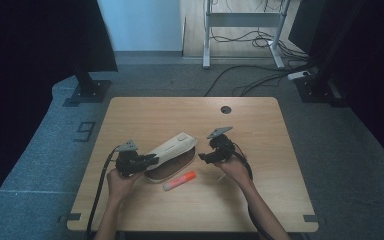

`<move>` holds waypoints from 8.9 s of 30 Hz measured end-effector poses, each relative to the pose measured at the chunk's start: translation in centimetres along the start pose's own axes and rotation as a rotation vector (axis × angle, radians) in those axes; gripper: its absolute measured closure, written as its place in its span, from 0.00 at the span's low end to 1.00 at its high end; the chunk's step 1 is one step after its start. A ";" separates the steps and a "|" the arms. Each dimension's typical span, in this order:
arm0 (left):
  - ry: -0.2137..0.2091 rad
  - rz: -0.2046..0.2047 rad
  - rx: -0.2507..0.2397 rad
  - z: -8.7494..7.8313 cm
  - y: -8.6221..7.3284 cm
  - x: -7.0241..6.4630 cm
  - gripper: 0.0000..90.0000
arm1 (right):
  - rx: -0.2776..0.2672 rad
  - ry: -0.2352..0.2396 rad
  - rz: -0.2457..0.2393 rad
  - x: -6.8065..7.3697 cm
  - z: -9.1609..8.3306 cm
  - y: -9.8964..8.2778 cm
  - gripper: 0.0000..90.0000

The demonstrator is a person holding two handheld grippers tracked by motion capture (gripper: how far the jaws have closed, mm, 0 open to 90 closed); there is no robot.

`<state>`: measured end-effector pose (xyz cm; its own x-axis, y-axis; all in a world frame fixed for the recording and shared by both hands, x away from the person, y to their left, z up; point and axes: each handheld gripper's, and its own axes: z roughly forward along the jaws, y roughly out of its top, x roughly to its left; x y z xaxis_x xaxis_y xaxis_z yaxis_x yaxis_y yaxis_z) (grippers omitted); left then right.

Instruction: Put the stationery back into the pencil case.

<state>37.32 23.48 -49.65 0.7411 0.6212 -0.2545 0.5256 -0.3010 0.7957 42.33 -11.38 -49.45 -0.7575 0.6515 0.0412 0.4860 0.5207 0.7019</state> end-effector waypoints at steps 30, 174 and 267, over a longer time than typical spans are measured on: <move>-0.001 -0.003 -0.001 0.0 0.0 0.1 0.82 | 0.033 -0.076 0.060 -3.1 -4.9 -6.9 0.35; 0.005 -0.024 -0.032 -0.3 0.0 0.2 0.84 | 0.025 0.064 0.010 0.2 -4.2 -3.7 0.88; -0.005 -0.023 -0.032 -0.3 0.1 0.1 0.84 | 0.101 0.110 -0.134 4.8 4.9 0.4 0.76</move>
<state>37.39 23.72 -49.44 0.7312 0.6240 -0.2757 0.5289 -0.2634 0.8068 40.99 -5.35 -52.47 -0.8589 0.5111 0.0332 0.4143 0.6550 0.6319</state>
